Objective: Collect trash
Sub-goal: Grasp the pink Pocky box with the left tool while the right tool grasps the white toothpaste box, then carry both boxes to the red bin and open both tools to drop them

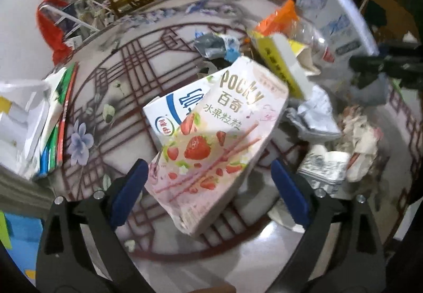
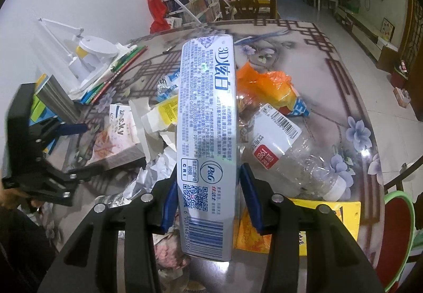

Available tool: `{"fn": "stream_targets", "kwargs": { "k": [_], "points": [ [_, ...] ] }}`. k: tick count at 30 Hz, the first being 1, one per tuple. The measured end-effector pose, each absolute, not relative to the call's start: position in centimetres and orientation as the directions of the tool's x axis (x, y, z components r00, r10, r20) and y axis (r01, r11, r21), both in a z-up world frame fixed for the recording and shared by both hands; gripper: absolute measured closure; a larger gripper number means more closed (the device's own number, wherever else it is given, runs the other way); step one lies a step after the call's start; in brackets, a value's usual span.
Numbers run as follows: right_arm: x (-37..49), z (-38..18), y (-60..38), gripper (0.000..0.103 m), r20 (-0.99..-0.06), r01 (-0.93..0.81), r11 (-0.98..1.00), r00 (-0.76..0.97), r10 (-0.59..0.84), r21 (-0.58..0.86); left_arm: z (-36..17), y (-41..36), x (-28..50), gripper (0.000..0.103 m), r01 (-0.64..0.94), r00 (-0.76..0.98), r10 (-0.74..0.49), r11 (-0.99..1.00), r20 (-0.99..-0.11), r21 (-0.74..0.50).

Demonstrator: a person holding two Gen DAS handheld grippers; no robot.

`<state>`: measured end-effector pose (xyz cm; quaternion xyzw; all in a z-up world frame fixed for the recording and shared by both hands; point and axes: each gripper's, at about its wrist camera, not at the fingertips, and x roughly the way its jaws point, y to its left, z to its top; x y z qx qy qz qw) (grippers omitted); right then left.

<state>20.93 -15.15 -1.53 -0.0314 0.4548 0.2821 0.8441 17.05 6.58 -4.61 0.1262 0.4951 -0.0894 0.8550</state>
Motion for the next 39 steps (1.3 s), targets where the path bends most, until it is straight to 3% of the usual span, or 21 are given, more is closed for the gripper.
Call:
{"fn": "stream_targets", "kwargs": {
  "k": [8,13,21,25,27,29,39],
  "points": [
    [20.6,-1.5,-15.5,0.061,-0.787,-0.515,0.832,0.419,0.453,0.204,-7.6,6.0,19.5,0.009,0.343,0.419,0.017,0.923,-0.908,0.176],
    [20.5,-1.6,-15.5,0.062,-0.787,-0.519,0.829,0.414,0.457,0.209,-7.6,5.8,19.2,0.013,0.323,0.44,0.034,0.926,-0.897,0.193],
    [19.9,-1.0,-15.4,0.063,-0.778,-0.526,0.822,0.416,0.471,0.218,-5.7,5.2,17.6,0.043,0.302,0.491,0.044,0.928,-0.87,0.218],
    [19.5,-0.5,-15.7,0.063,-0.769,-0.525,0.821,0.423,0.479,0.223,-4.8,5.3,17.3,0.052,0.279,0.511,0.048,0.935,-0.858,0.218],
    [19.3,-0.3,-15.9,0.063,-0.766,-0.527,0.821,0.427,0.481,0.221,-4.2,5.6,17.2,0.067,0.263,0.52,0.047,0.941,-0.853,0.212],
    [19.1,-0.1,-16.0,0.063,-0.762,-0.528,0.82,0.432,0.482,0.22,-3.5,6.0,17.2,0.072,0.235,0.535,0.061,0.947,-0.843,0.217],
    [18.0,0.6,-16.7,0.068,-0.751,-0.533,0.818,0.446,0.487,0.215,-1.5,8.1,15.8,0.078,0.163,0.528,0.006,0.981,-0.849,0.109]
  ]
}}
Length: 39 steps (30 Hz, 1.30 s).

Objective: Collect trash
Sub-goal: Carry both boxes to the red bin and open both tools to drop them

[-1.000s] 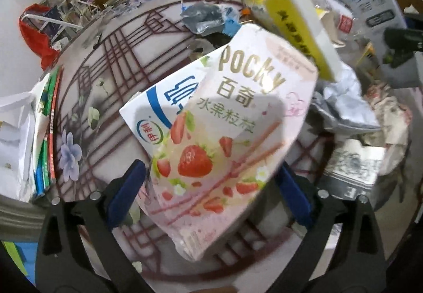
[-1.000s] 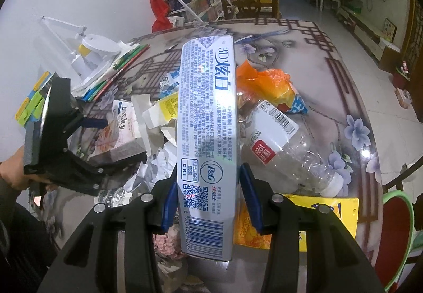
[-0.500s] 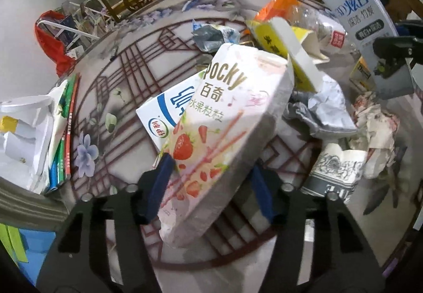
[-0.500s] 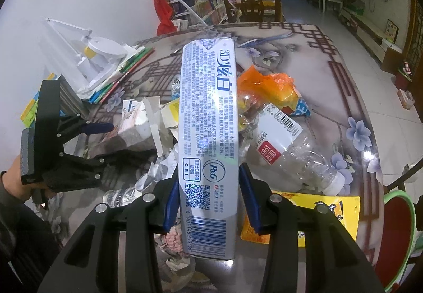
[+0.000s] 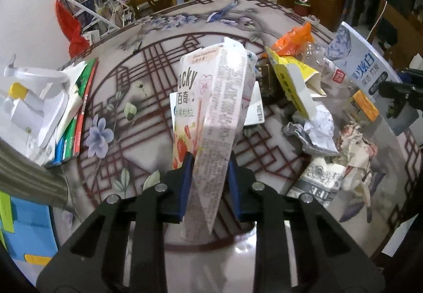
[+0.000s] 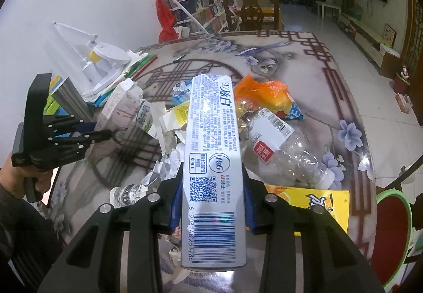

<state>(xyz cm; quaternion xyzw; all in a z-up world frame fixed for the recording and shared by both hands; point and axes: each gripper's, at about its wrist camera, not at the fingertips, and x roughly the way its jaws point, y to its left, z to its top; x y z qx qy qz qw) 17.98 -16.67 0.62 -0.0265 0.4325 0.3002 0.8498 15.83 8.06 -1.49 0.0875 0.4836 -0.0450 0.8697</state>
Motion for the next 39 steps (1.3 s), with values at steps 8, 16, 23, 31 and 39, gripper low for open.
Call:
{"fn": "stream_targets", "kwargs": {
  "k": [8,16,23,31,39],
  "points": [
    [16.9,2.4,-17.6,0.068,-0.717,-0.53,0.816,0.475,0.511,0.23,1.2,7.5,13.4,0.078,0.144,0.565,-0.032,0.988,-0.824,0.06],
    [15.5,3.0,-20.0,0.068,-0.704,-0.501,0.835,0.508,0.496,0.226,3.5,5.1,12.2,0.078,0.163,0.59,-0.085,0.986,-0.803,0.016],
    [14.5,3.3,-23.0,0.068,-0.688,-0.462,0.856,0.544,0.481,0.233,4.7,2.3,12.4,0.078,0.201,0.596,-0.154,0.979,-0.788,-0.039],
    [14.2,3.8,-26.9,0.068,-0.659,-0.41,0.88,0.596,0.458,0.241,5.3,-3.5,13.6,0.078,0.289,0.573,-0.26,0.952,-0.777,-0.106],
    [14.5,3.9,-32.8,0.068,-0.644,-0.303,0.912,0.645,0.411,0.278,4.7,-10.0,15.9,0.078,0.366,0.529,-0.356,0.915,-0.77,-0.172]
  ]
}}
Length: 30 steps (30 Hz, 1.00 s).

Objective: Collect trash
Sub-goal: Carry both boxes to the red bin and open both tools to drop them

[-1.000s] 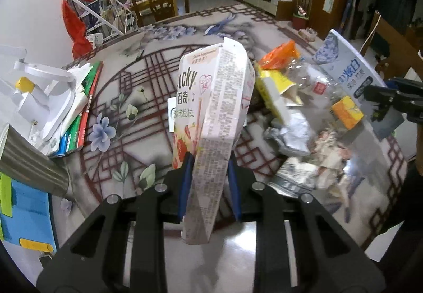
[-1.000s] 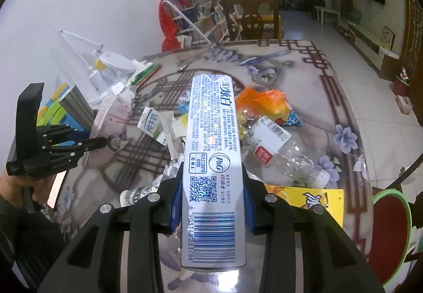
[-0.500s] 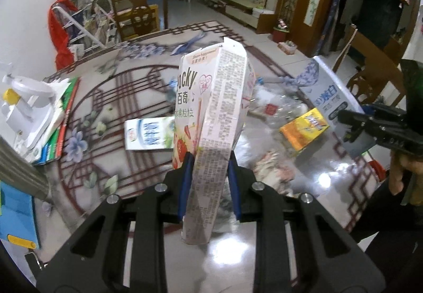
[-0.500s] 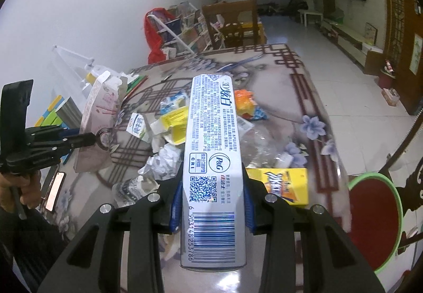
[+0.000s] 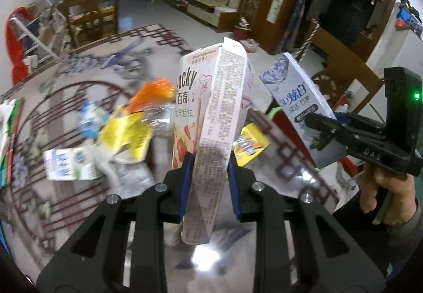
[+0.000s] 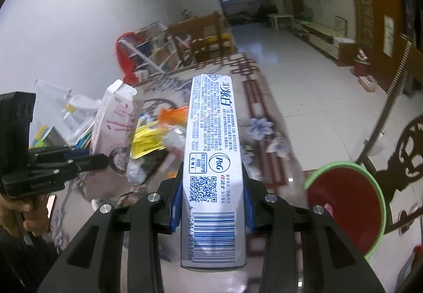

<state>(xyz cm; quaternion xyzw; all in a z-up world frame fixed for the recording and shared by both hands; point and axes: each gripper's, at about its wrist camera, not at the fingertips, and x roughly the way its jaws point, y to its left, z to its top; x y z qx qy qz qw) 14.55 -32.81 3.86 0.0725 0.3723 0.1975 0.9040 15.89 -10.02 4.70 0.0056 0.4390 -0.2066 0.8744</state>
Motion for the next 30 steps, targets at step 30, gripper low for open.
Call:
{"fn": "stream_targets", "kwargs": {
  "k": [30],
  "points": [
    [14.0,1.1,-51.2,0.068,-0.709,0.152,0.938,0.694,0.124,0.312,0.8,-32.3,23.6,0.077,0.5,0.261,-0.645,0.727,-0.718,-0.471]
  ]
}}
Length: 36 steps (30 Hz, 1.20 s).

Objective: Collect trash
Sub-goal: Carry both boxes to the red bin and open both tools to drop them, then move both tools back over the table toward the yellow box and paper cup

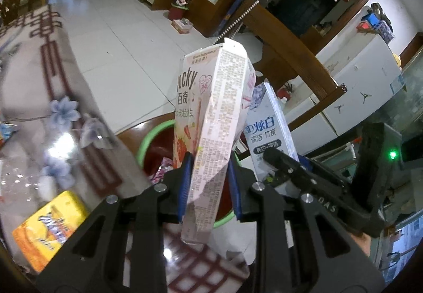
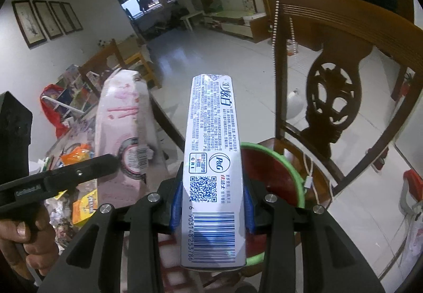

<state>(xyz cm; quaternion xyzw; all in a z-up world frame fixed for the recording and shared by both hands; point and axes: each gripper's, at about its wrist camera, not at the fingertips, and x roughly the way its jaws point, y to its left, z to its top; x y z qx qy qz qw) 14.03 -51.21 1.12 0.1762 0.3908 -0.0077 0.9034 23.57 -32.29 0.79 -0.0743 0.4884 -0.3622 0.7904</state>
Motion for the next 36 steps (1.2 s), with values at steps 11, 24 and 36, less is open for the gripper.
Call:
{"fn": "stream_targets", "kwargs": {
  "k": [11,24,36],
  "points": [
    [14.1,0.7,-52.0,0.038,-0.723,0.202,0.933,0.686,0.082,0.297,-0.2,-32.4,24.7,0.043,0.431,0.286,-0.645,0.747,-0.709,-0.506],
    [14.5,1.2,-50.4,0.011,-0.712,0.18,0.944,0.698,0.076,0.277,2.2,-26.3,22.7,0.013,0.407,0.419,-0.555,0.822,-0.718,-0.397],
    [16.2,3.5,-41.1,0.008,-0.692,-0.026,0.971,0.697,0.187,0.237,4.6,-14.5,18.8,0.006,0.269,0.551,-0.435,0.901,-0.713,-0.342]
  ]
}}
